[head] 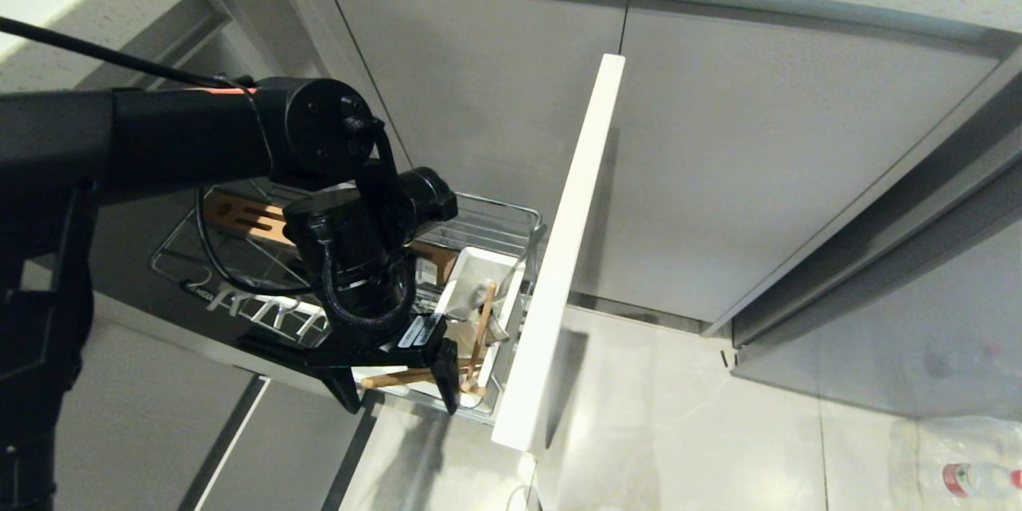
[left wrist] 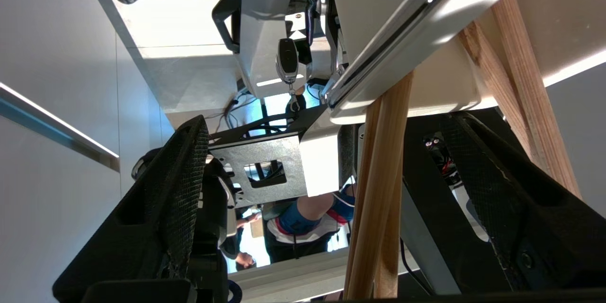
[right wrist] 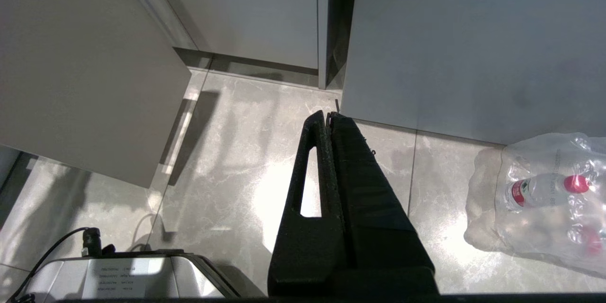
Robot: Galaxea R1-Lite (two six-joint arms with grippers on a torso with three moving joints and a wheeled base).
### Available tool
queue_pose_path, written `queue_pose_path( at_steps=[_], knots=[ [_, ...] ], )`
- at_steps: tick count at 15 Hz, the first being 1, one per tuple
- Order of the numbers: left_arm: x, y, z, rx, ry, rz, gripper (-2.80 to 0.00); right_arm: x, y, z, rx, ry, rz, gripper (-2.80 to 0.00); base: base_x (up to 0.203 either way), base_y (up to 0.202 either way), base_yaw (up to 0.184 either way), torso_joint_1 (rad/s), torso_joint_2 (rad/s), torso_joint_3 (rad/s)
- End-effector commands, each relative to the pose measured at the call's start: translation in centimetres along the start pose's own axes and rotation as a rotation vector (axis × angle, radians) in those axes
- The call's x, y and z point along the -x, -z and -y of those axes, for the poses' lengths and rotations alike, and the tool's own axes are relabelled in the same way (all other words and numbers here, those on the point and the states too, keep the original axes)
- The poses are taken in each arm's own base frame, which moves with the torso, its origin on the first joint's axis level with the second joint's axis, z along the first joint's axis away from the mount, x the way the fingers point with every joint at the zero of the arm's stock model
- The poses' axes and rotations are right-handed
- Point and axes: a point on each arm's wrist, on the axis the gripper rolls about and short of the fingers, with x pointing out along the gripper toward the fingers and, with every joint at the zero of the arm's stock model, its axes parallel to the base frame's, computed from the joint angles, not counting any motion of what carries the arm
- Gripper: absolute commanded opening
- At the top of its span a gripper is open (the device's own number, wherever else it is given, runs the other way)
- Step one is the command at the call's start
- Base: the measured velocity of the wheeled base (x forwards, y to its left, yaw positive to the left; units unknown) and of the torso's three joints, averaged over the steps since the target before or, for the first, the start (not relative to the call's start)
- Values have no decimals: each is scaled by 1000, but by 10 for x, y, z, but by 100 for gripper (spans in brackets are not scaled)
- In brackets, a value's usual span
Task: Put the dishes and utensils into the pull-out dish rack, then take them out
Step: Take the chopsticks out of the cupboard
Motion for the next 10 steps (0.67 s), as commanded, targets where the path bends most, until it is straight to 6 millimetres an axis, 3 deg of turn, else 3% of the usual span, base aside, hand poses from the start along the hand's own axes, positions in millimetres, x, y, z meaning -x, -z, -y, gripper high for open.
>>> queue_pose_path(
  at_steps=[1,10],
  knots=[
    [0,0,0,4,-2,-4,0,0,0,0,-1,0,-2,-280,0,0,0,0,0,0],
    [3,3,0,6,-3,8,0,0,0,0,-1,0,-2,-280,0,0,0,0,0,0]
  ],
)
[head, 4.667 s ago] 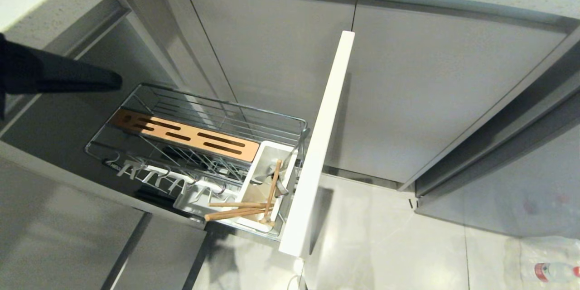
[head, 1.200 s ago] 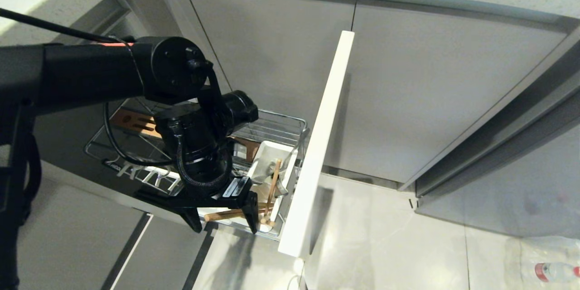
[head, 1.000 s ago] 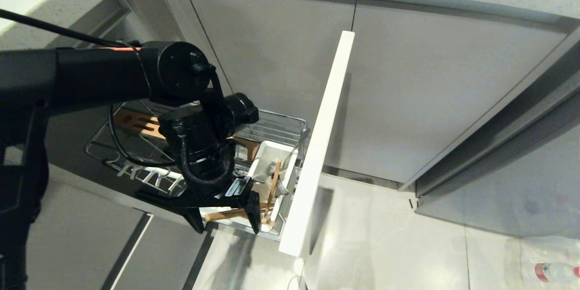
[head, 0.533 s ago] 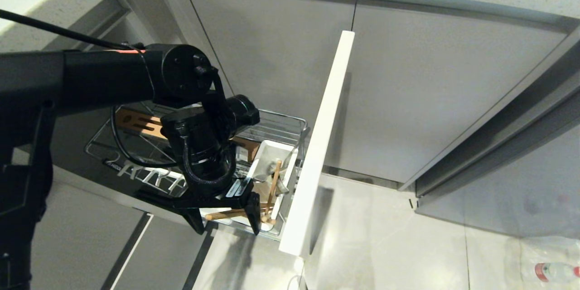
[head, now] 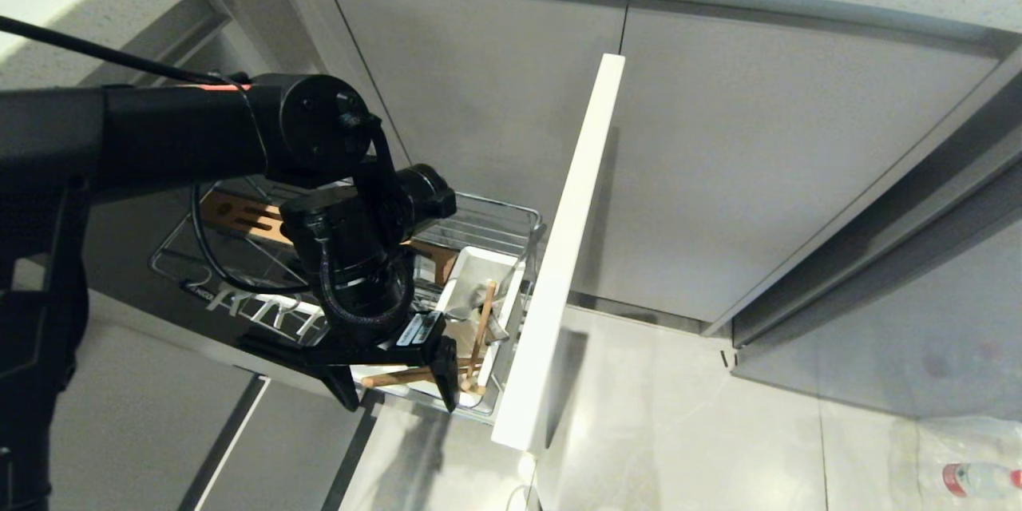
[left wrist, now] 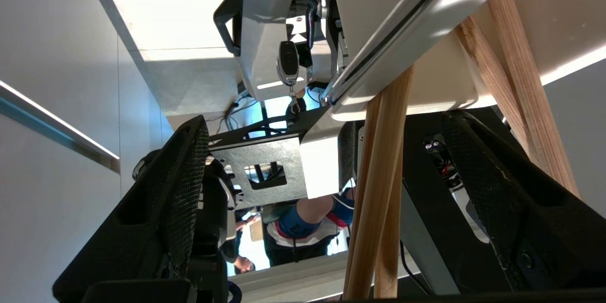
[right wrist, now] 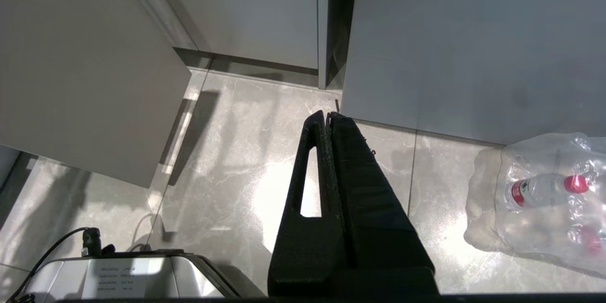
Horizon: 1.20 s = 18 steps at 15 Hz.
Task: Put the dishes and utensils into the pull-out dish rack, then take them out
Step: Take the chopsticks out of the cupboard
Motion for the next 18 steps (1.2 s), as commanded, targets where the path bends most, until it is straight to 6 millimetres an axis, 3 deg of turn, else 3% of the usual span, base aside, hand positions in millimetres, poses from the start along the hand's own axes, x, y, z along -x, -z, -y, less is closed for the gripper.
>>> queue_pose_path(
  at_steps=[1,7,8,18],
  knots=[
    [2,2,-1,2,0,0,0,0,0,0,-1,0,-3,-280,0,0,0,0,0,0],
    [4,4,-1,-1,0,3,0,0,0,0,-1,0,-2,-280,0,0,0,0,0,0],
    [4,4,-1,0,0,3,-280,0,1,0,-1,0,-3,-280,0,0,0,0,0,0],
    [8,6,-1,-1,4,13,-280,0,0,0,-1,0,-2,-280,0,0,0,0,0,0]
  ],
)
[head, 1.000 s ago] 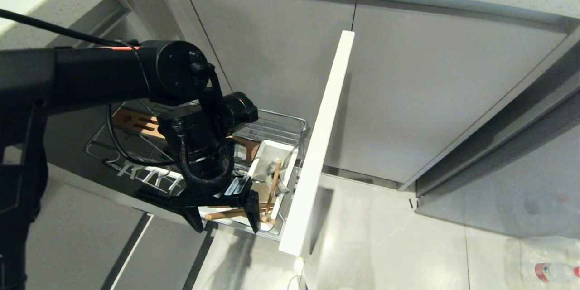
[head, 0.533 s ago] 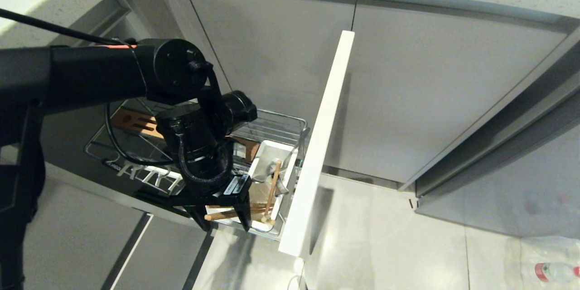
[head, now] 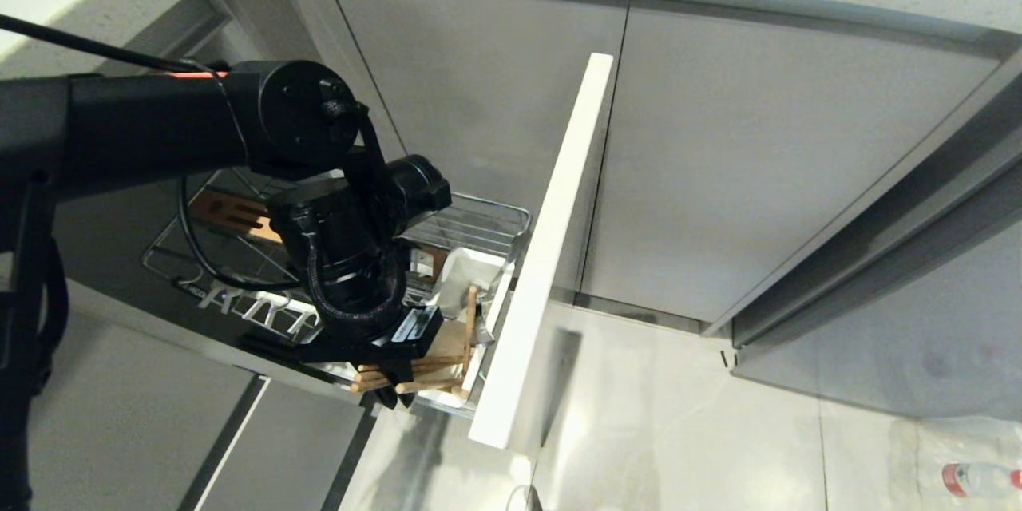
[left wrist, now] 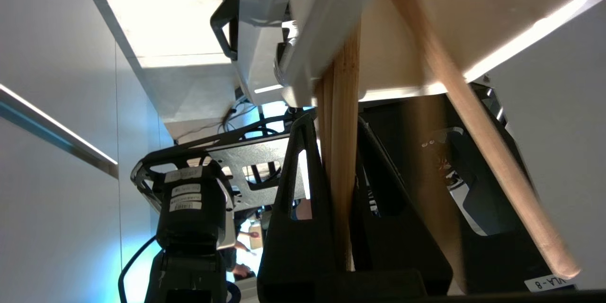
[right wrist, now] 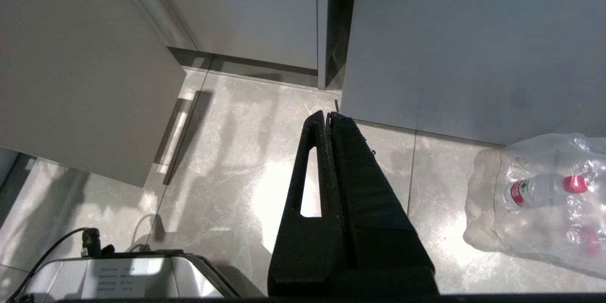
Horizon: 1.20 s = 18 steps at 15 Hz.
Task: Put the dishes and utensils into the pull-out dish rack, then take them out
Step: Take the chopsticks out of the cupboard
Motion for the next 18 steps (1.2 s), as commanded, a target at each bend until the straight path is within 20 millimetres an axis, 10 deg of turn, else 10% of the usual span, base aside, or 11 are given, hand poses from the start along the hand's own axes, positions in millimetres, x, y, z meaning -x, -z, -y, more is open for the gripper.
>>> queue_pose_path(
  at_steps=[1,18],
  knots=[
    [0,1,0,4,-2,-5,-280,0,0,0,-1,-1,-2,-280,0,0,0,0,0,0],
    [52,44,-4,-17,79,148,-280,0,1,0,-1,-1,-3,-280,0,0,0,0,0,0]
  ],
)
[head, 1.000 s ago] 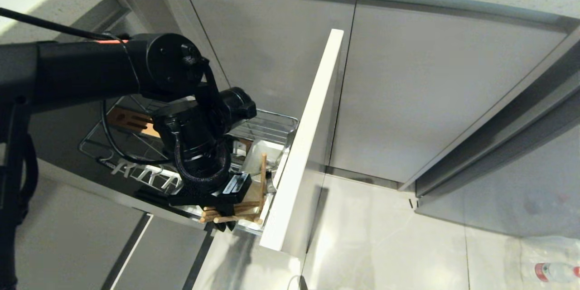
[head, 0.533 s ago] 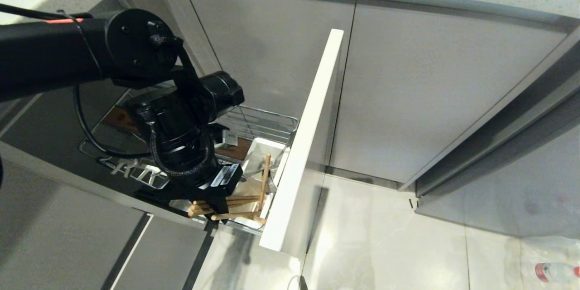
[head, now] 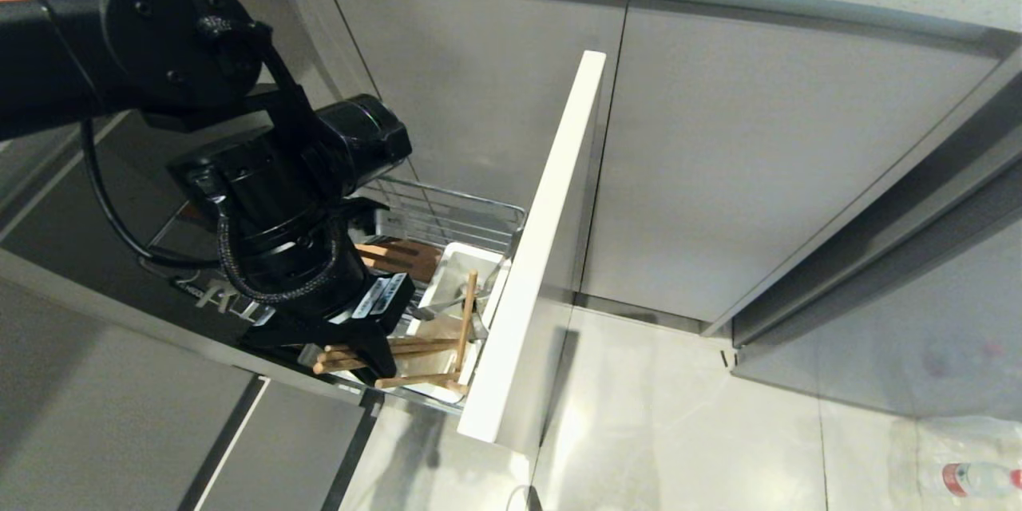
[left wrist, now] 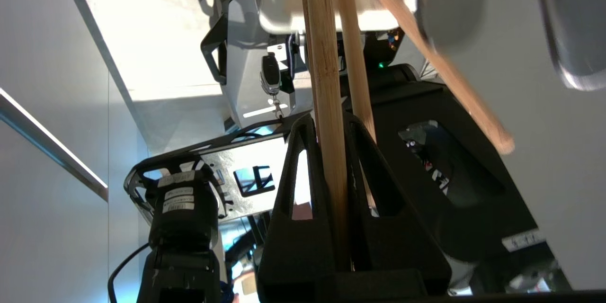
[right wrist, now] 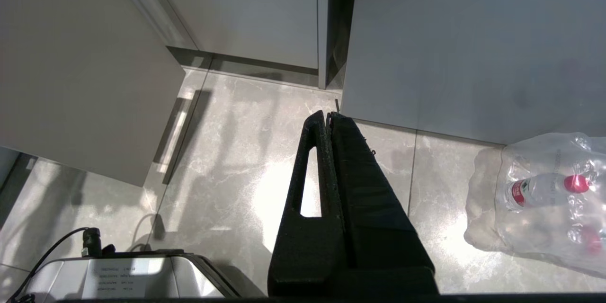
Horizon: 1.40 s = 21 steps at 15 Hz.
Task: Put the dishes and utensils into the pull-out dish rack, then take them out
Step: Take the chopsticks out of the cupboard
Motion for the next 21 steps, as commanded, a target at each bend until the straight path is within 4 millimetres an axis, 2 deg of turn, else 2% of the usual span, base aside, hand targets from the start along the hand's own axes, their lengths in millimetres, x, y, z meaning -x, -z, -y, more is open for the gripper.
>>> queue_pose_path(
  at_steps=[1,11,21],
  knots=[
    [13,11,-1,-9,13,25,-280,0,0,0,0,0,-2,-280,0,0,0,0,0,0],
    [50,53,-2,-65,34,107,-280,0,0,0,0,0,-2,-280,0,0,0,0,0,0],
    [78,86,-6,-119,49,216,-280,0,0,0,0,0,-2,-280,0,0,0,0,0,0]
  ],
)
